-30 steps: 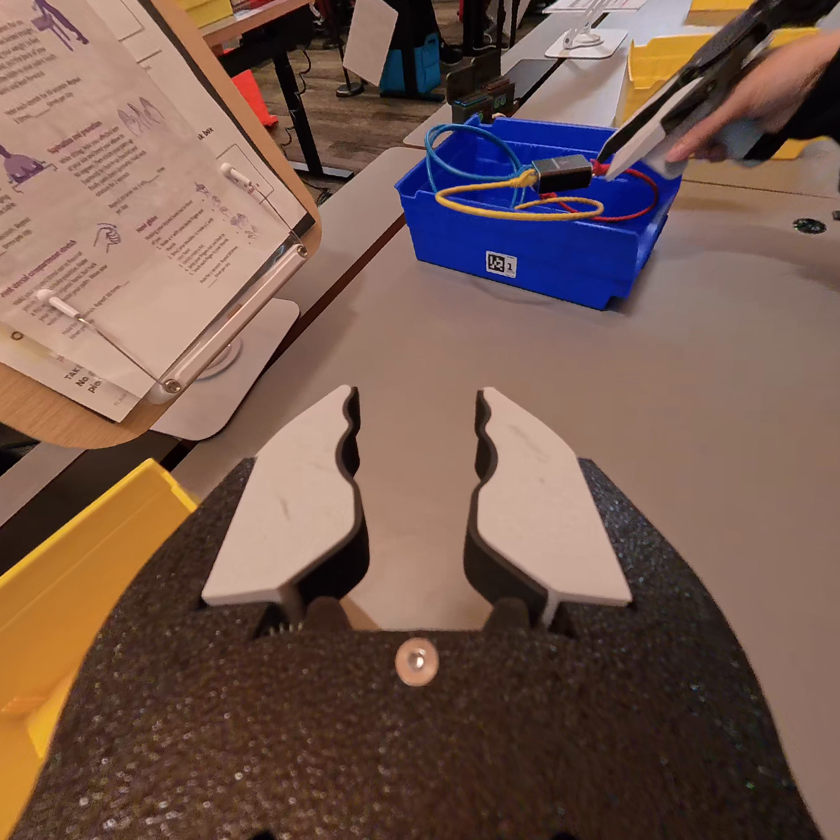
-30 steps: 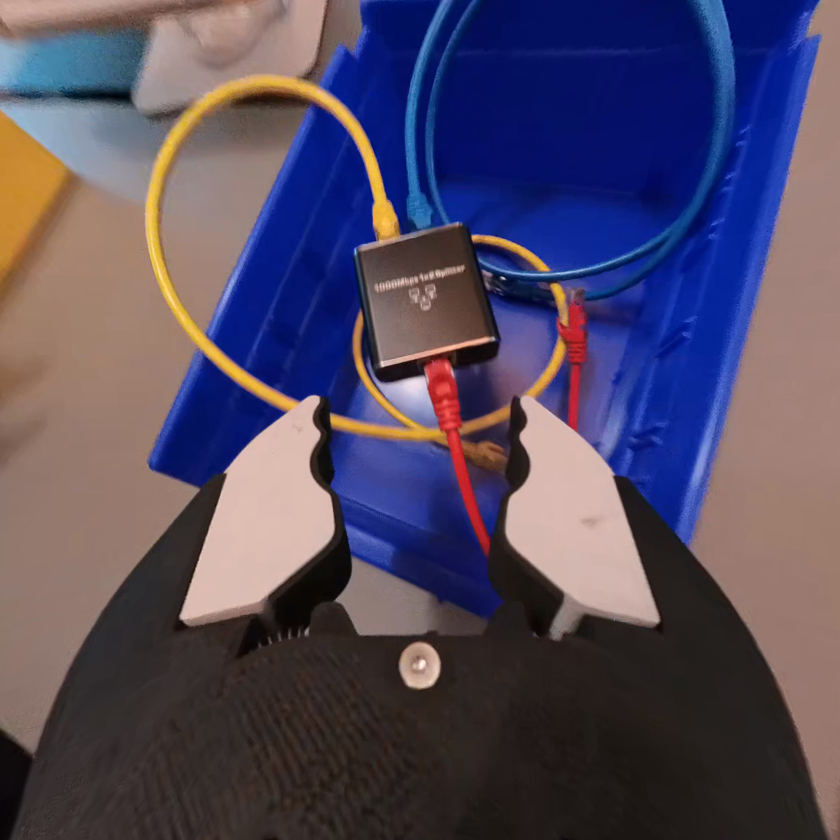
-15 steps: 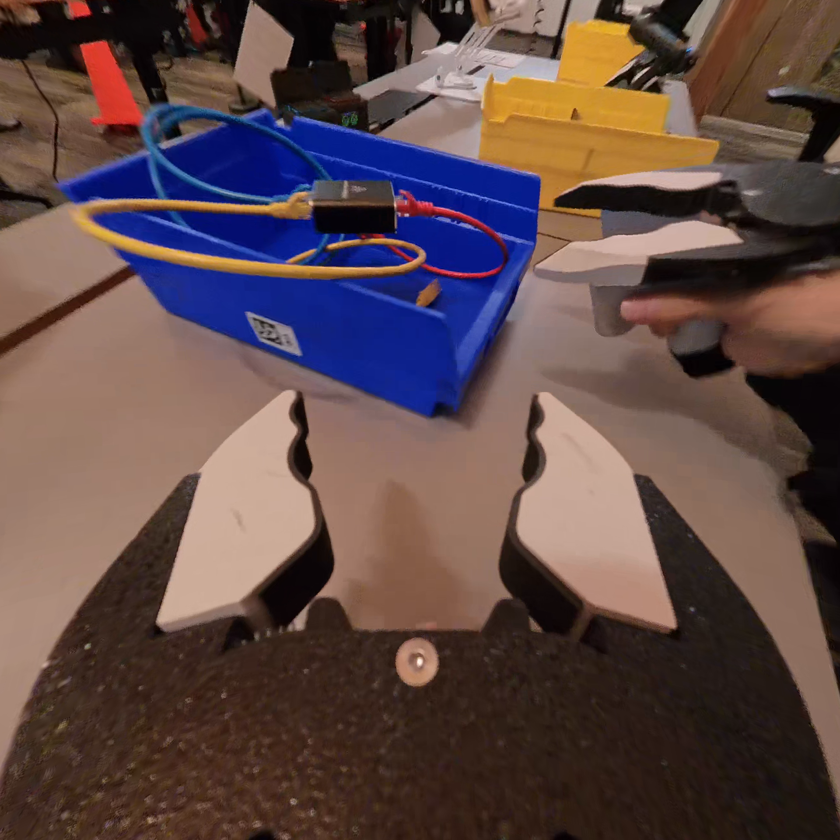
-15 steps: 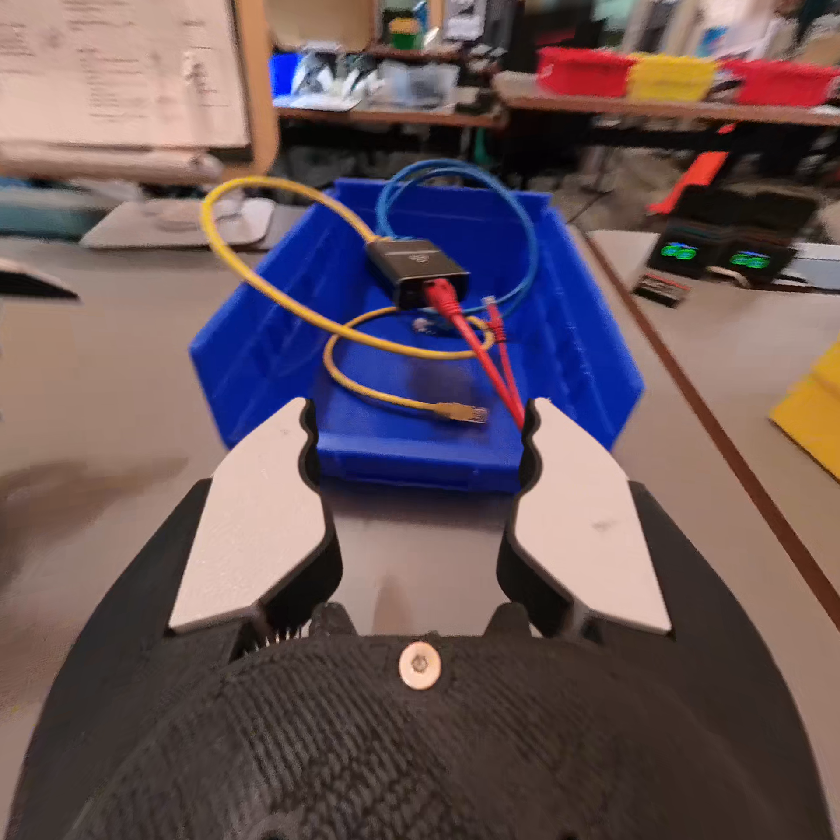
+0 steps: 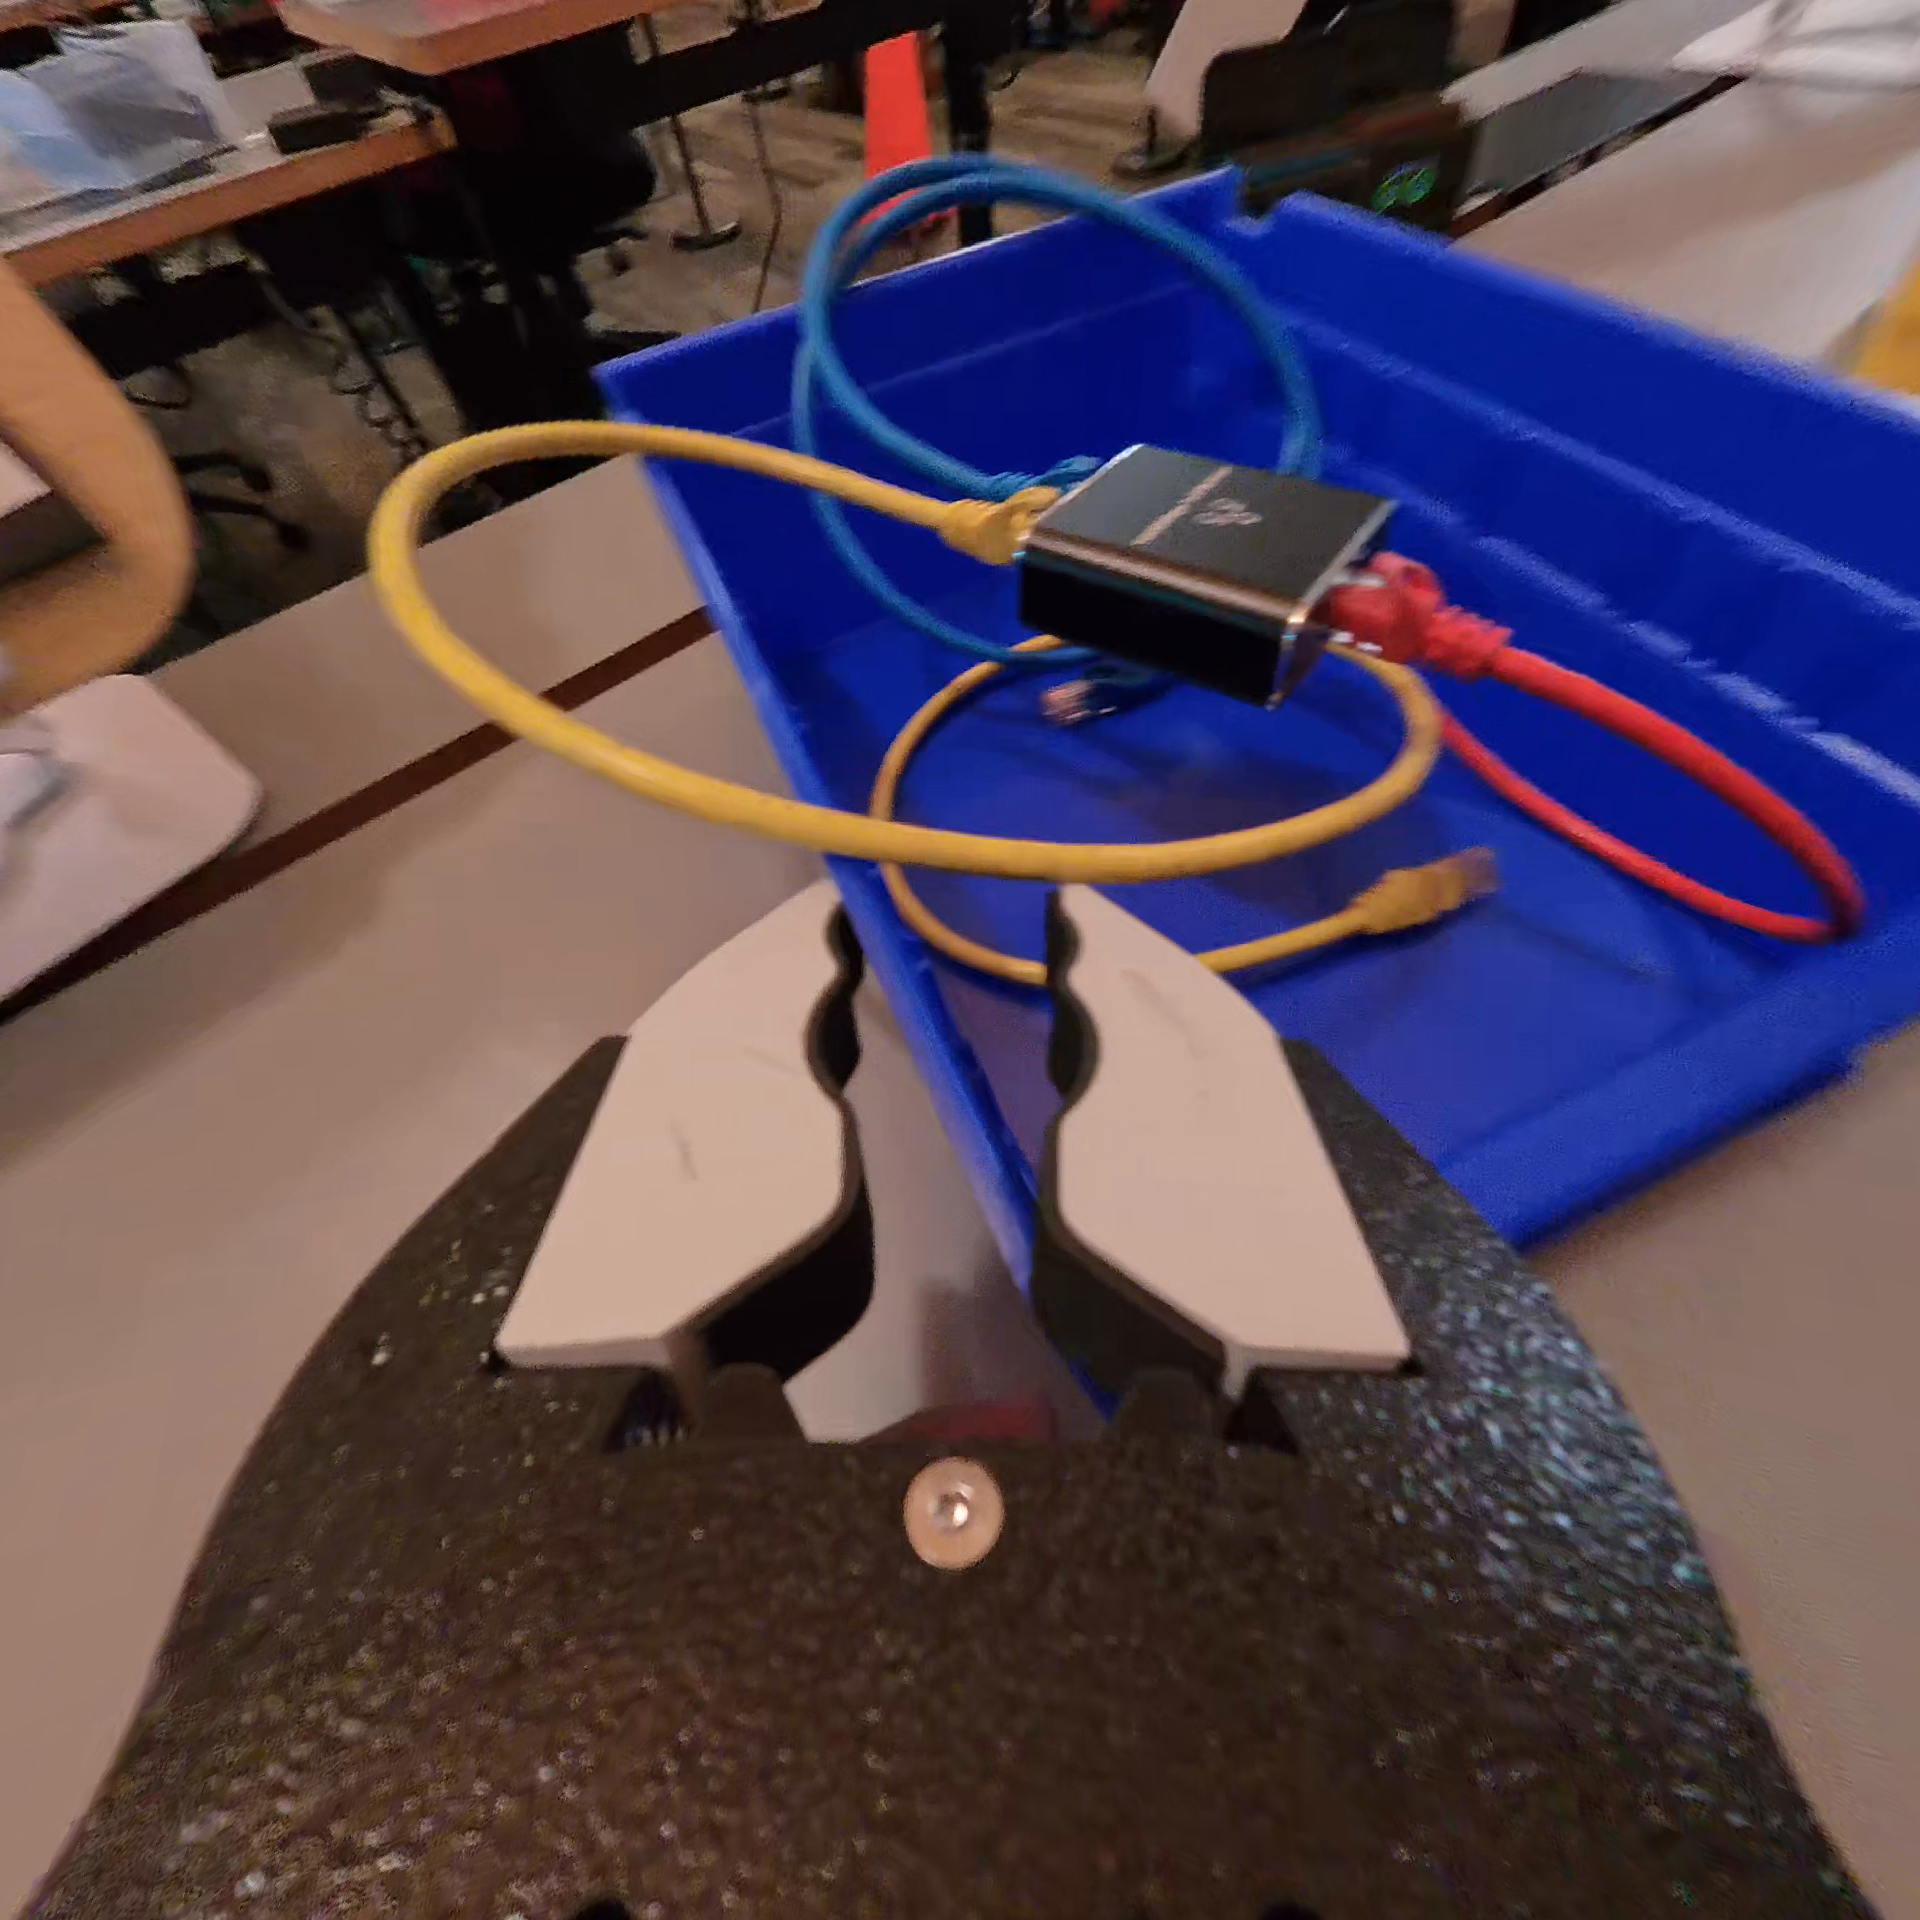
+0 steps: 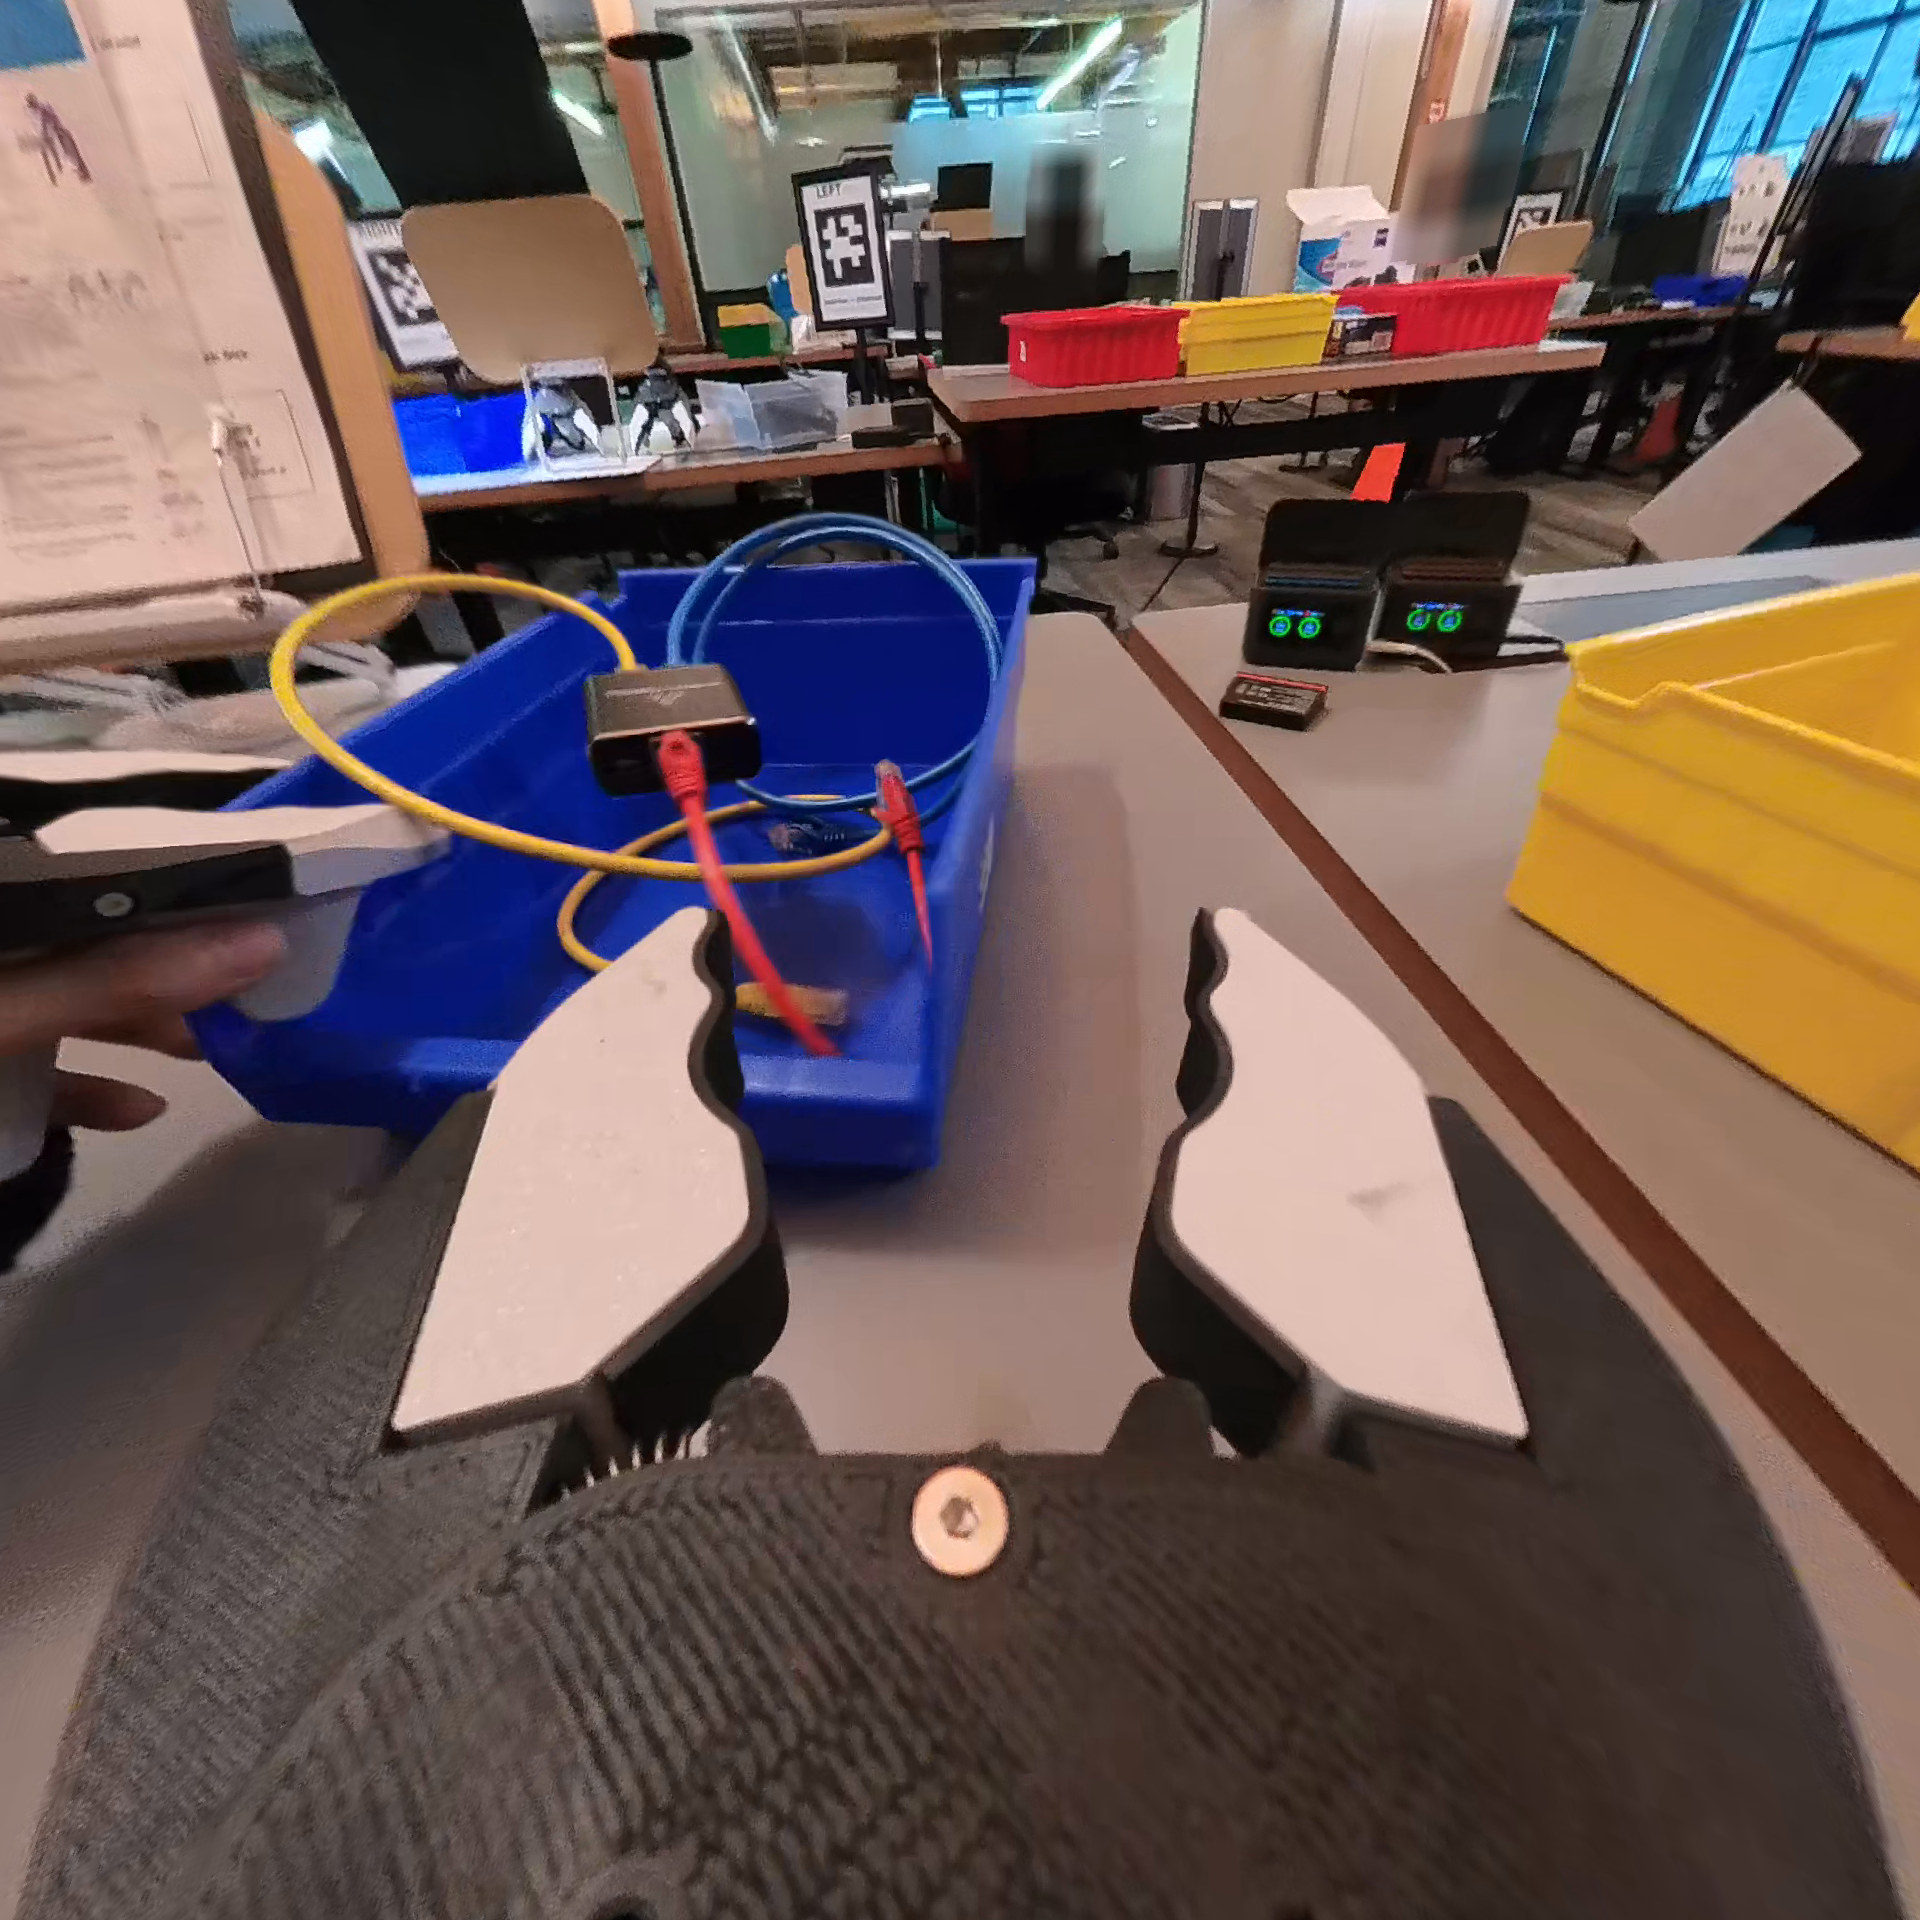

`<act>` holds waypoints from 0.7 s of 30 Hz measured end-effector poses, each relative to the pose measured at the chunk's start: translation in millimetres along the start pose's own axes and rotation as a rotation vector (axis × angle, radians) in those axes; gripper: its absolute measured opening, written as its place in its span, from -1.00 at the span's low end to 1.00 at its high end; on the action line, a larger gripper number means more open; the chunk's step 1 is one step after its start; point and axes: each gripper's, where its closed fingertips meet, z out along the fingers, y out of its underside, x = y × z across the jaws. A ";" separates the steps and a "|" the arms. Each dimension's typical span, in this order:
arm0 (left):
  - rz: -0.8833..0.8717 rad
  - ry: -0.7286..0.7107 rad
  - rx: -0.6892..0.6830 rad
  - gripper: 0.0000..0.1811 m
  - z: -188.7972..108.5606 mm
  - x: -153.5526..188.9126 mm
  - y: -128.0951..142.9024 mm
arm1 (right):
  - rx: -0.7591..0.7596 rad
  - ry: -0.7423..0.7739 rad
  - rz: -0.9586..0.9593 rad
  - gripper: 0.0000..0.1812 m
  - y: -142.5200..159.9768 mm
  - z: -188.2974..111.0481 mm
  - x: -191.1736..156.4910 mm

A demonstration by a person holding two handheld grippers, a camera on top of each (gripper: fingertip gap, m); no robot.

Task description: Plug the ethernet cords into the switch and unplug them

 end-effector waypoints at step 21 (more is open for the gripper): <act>-0.031 0.007 0.145 -0.93 -276.5 -120.6 135.3 | -0.183 -1.001 -0.117 0.08 -83.2 -53.4 -358.4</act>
